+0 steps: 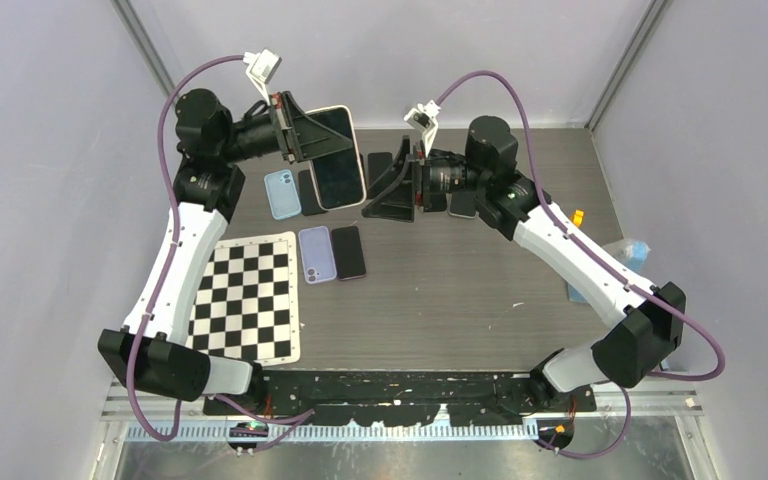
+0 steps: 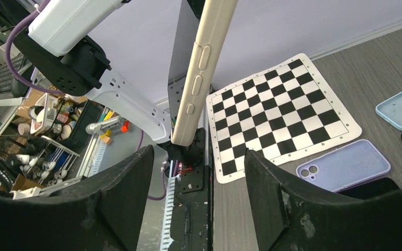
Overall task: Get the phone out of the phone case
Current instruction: Remove the phone case from the phone.
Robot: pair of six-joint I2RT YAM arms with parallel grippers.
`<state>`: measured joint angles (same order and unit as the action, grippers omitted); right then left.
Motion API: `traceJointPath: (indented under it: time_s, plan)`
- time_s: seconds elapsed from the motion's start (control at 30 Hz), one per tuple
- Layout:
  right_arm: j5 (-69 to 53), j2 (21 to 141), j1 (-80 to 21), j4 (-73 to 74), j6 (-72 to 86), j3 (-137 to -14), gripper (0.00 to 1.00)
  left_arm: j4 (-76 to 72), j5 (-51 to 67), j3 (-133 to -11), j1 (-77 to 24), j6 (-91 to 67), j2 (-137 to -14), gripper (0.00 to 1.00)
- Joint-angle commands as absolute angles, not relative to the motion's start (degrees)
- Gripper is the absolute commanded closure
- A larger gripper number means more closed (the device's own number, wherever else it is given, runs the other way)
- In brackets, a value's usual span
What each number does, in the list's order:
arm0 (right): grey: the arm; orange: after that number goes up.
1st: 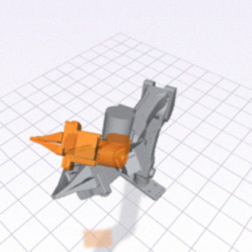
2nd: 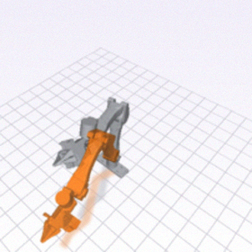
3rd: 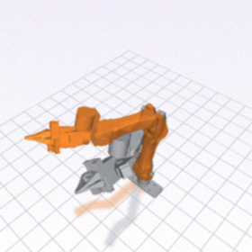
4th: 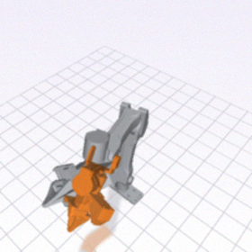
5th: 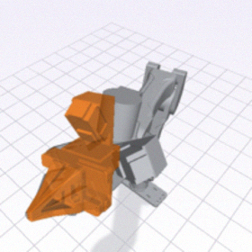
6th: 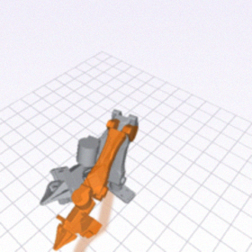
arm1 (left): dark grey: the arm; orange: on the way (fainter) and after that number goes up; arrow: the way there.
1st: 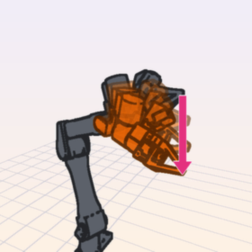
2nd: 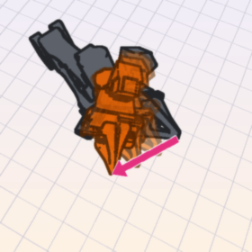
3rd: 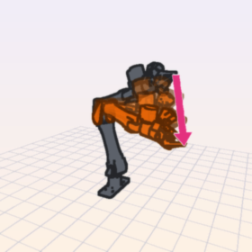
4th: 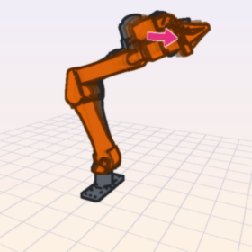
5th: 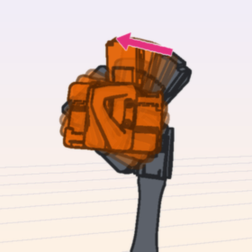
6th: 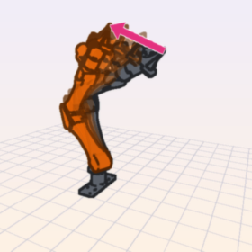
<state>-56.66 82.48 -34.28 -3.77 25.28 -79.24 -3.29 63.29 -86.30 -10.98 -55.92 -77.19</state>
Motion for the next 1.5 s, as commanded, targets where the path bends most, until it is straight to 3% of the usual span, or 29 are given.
traceJointPath:
  time_s: [0.0,0.27,0.47,0.63,0.7,1.03,1.47]
  plan:
    - [-57.2,80.5,-34.4,-5.3,24.8,-81.1,0.35,-5.8,65.4,-86.8,-11.1,-54.0,-75.0,1.00]
    - [-56.7,82.8,-34.4,-8.3,28.9,-82.3,0.54,-7.6,66.6,-85.8,-11.2,-54.9,-74.7,1.00]
    - [-56.1,83.8,-34.5,-9.6,30.1,-82.5,0.56,-7.9,66.7,-85.3,-11.2,-55.2,-74.2,1.00]
    - [-52.6,84.8,-34.5,-4.2,27.1,-83.4,0.94,-7.8,66.1,-85.6,-12.0,-57.3,-74.3,1.00]
    - [-50.4,85.2,-34.6,-0.4,24.1,-84.0,0.99,-6.7,65.1,-85.7,-12.8,-57.9,-74.5,1.00]
    - [-34.3,85.2,-35.9,16.4,-4.4,-81.7,0.99,-11.4,65.2,-86.8,-15.0,-81.4,-79.7,1.00]
    - [-23.0,84.6,-36.9,13.5,-5.4,-79.4,0.99,-12.2,65.0,-83.3,-16.0,-87.1,-81.6,1.00]
